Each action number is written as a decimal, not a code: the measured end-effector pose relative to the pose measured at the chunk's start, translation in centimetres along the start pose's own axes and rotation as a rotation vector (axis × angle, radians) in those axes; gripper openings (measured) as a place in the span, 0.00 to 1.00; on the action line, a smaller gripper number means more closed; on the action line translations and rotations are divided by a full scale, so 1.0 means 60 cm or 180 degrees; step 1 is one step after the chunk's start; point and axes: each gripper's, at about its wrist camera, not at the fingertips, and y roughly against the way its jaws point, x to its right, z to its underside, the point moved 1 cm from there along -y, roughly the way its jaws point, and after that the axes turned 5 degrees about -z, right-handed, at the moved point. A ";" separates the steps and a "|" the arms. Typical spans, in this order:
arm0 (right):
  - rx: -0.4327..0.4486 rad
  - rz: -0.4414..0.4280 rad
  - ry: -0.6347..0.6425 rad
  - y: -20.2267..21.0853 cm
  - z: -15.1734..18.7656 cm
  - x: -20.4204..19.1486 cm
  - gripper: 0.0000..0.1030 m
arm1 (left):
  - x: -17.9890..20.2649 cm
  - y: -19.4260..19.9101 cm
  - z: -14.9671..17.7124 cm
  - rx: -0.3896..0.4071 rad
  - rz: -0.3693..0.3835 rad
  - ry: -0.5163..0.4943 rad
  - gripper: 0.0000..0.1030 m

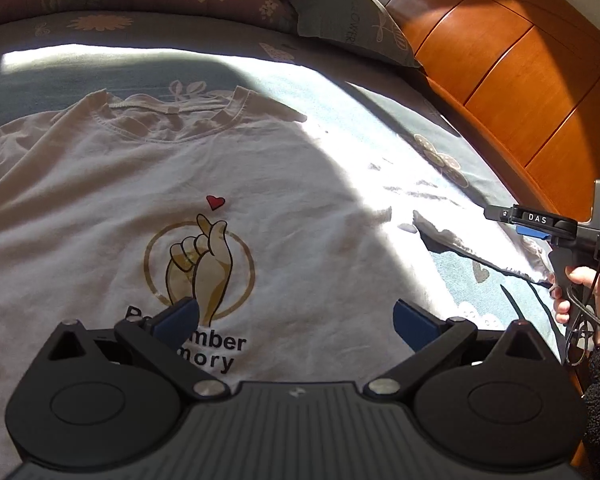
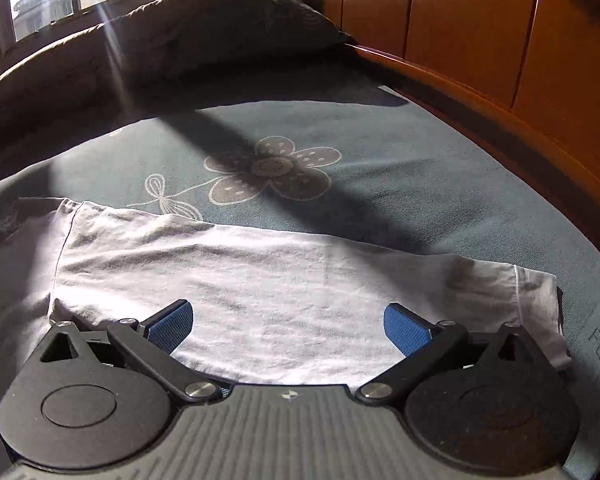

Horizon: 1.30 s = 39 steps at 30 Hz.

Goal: Fold clothes

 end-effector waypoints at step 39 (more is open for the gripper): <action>0.0300 -0.0440 -0.0541 -0.070 0.035 -0.035 1.00 | 0.196 -0.369 -0.220 -0.0716 0.0890 0.0137 0.99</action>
